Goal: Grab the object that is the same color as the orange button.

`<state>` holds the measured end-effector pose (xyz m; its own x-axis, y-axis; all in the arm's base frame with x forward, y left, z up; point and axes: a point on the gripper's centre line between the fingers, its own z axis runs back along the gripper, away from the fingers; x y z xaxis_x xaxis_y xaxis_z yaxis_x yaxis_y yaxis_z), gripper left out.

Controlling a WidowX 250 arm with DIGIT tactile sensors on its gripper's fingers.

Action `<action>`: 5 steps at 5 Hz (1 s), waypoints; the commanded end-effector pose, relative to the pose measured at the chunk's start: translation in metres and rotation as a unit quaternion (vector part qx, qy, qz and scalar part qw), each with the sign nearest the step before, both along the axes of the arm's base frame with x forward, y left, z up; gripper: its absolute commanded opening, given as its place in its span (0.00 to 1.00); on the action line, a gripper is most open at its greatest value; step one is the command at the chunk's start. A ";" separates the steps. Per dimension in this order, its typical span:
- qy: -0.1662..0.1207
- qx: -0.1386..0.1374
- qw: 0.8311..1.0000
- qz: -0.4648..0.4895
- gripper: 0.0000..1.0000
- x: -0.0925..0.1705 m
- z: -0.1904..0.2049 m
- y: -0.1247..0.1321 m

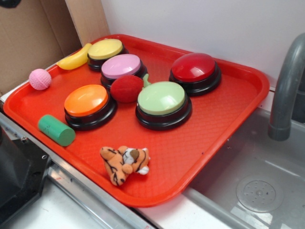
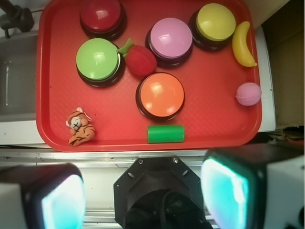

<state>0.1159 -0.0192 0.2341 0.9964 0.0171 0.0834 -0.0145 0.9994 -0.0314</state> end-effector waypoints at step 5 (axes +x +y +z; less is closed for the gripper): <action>-0.007 -0.022 0.990 -0.139 1.00 0.029 -0.088 -0.103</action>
